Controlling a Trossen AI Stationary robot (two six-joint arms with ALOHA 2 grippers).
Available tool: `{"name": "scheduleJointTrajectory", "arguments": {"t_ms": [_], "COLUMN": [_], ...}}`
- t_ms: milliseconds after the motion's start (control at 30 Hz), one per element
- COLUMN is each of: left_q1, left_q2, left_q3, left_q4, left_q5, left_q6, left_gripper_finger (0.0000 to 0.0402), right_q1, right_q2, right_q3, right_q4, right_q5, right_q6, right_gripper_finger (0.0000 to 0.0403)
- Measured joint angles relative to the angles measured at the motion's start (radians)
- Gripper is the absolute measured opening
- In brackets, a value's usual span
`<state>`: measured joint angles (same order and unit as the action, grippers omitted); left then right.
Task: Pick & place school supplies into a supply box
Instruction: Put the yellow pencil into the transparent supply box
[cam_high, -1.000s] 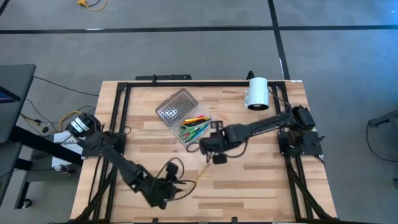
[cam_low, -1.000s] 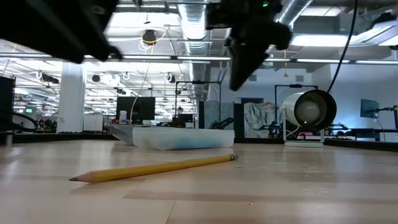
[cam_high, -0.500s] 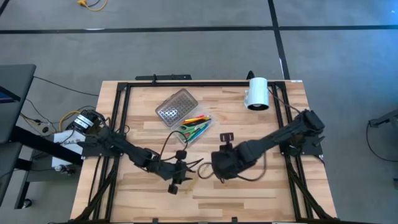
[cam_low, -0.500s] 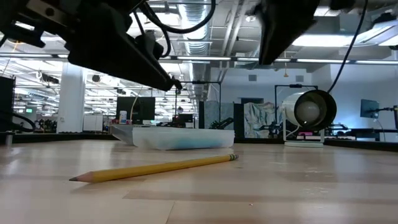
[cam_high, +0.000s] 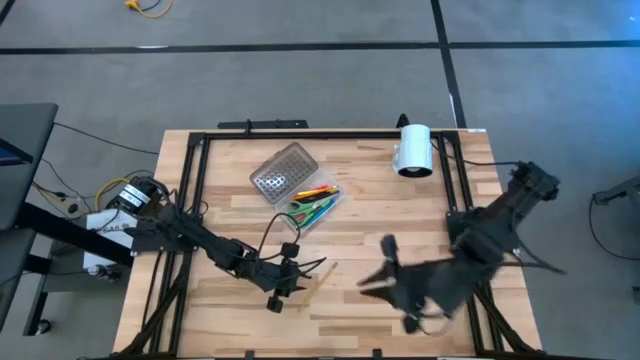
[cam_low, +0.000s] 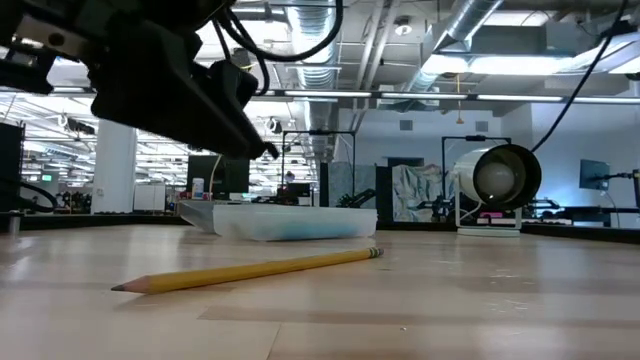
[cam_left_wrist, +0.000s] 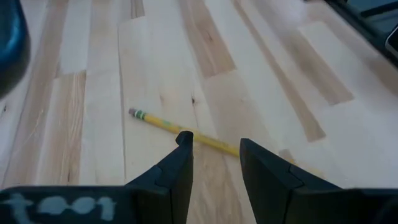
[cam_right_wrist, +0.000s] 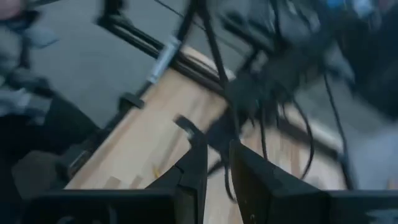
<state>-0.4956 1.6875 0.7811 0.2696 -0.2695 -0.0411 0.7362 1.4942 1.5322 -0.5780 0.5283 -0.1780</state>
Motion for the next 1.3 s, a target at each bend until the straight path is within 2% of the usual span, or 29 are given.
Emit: {"name": "scheduleJointTrajectory", "arguments": {"t_ms": [133, 300, 433, 500, 567, 833, 1100, 1300], "left_q1": [-0.001, -0.001, -0.001, -0.001, -0.001, -0.001, 0.0, 0.007], "left_q2": [0.0, 0.0, 0.0, 0.0, 0.0, 0.0, 0.0, 0.0], "left_q3": [0.0, 0.0, 0.0, 0.0, 0.0, 0.0, 0.0, 0.002], "left_q4": [-0.036, -0.043, -0.036, -0.036, -0.042, -0.061, -0.035, -0.015], "left_q5": [0.0, -0.001, -0.002, -0.003, -0.003, -0.003, -0.011, -0.06], "left_q6": [-0.003, -0.007, 0.005, 0.007, 0.007, 0.004, 0.003, 0.0], "left_gripper_finger": [0.0123, 0.0123, 0.0123, 0.0123, 0.0123, 0.0123, 0.0123, 0.0123], "right_q1": [0.064, 0.023, -0.078, -0.129, -0.172, -0.278, -0.391, -0.516], "right_q2": [-0.024, -0.065, -0.113, -0.136, -0.163, -0.39, -0.62, -0.679], "right_q3": [0.0, -0.038, -0.17, -0.249, -0.324, -0.583, -0.888, -1.038], "right_q4": [0.03, 0.01, 0.115, 0.202, 0.271, 0.475, 0.757, 0.87], "right_q5": [0.085, 0.096, -0.058, -0.162, -0.22, -0.242, -0.25, -0.418], "right_q6": [-0.085, -0.02, 0.033, 0.019, -0.015, -0.04, -0.026, 0.0], "right_gripper_finger": [0.0063, 0.0063, 0.0063, 0.0063, 0.0063, 0.0063, 0.0063, 0.0063]}}
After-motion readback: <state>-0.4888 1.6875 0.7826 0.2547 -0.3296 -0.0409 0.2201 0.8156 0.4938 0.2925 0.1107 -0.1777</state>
